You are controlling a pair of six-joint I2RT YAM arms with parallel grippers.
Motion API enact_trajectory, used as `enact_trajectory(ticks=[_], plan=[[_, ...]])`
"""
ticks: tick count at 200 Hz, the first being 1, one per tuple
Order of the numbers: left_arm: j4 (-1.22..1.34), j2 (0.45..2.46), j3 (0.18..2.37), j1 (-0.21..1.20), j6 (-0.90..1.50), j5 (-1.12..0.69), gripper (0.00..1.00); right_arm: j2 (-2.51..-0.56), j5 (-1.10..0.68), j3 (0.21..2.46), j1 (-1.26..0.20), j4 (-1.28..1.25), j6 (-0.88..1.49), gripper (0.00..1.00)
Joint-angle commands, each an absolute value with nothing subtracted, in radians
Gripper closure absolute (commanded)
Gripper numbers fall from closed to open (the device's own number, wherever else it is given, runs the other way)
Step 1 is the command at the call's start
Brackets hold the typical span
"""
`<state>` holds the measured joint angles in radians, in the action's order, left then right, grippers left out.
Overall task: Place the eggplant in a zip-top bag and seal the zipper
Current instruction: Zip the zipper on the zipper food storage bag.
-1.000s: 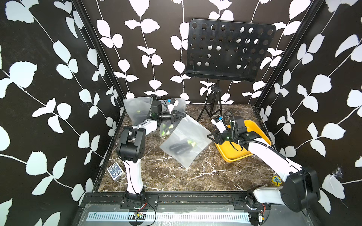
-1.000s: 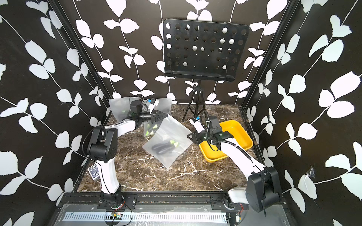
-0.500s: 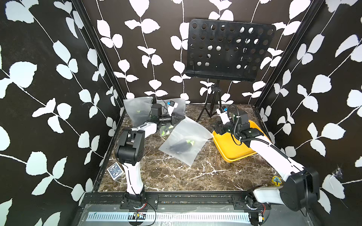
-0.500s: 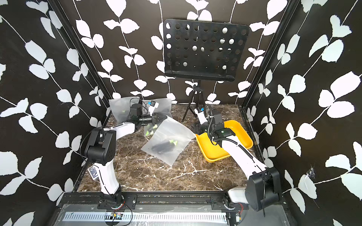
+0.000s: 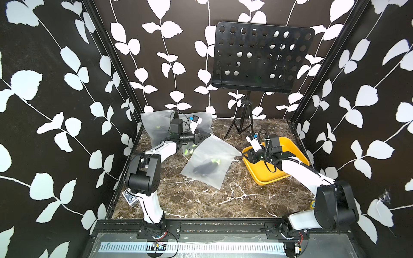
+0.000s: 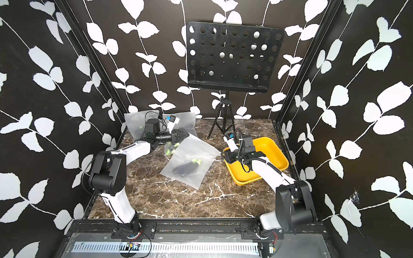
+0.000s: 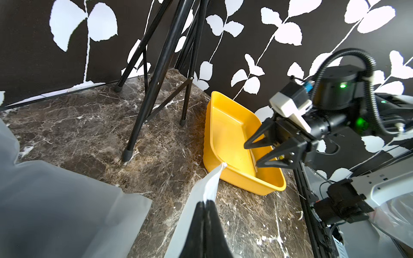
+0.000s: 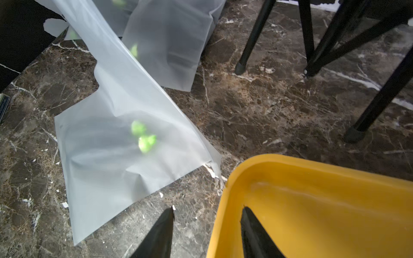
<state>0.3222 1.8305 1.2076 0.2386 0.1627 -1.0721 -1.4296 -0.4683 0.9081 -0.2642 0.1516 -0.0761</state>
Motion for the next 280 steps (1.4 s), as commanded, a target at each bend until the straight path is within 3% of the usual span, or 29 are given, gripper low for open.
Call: enact_trajectory(ticks=[1, 35, 146, 182, 251, 280], plan=[[0.285, 1.814, 1.23, 0.234, 0.116, -1.109, 1.0, -1.462, -0.538, 0.928, -0.258, 0.112, -0.143, 0.53], [0.313, 1.796, 1.211, 0.229, 0.113, -1.136, 1.0, -1.546, -0.67, 1.028, -0.262, 0.193, -0.215, 0.53], [0.293, 1.716, 1.196, 0.209, 0.083, -1.23, 1.0, -1.631, -0.64, 1.111, -0.267, 0.231, -0.401, 0.5], [0.295, 1.715, 1.198, 0.209, 0.086, -1.229, 1.0, -1.671, -0.641, 1.15, -0.268, 0.241, -0.434, 0.53], [0.309, 1.712, 1.199, 0.209, 0.101, -1.22, 1.0, -1.689, -0.667, 1.159, -0.268, 0.282, -0.463, 0.71], [0.316, 1.709, 1.198, 0.21, 0.107, -1.221, 1.0, -1.693, -0.67, 1.159, -0.268, 0.295, -0.465, 0.73]])
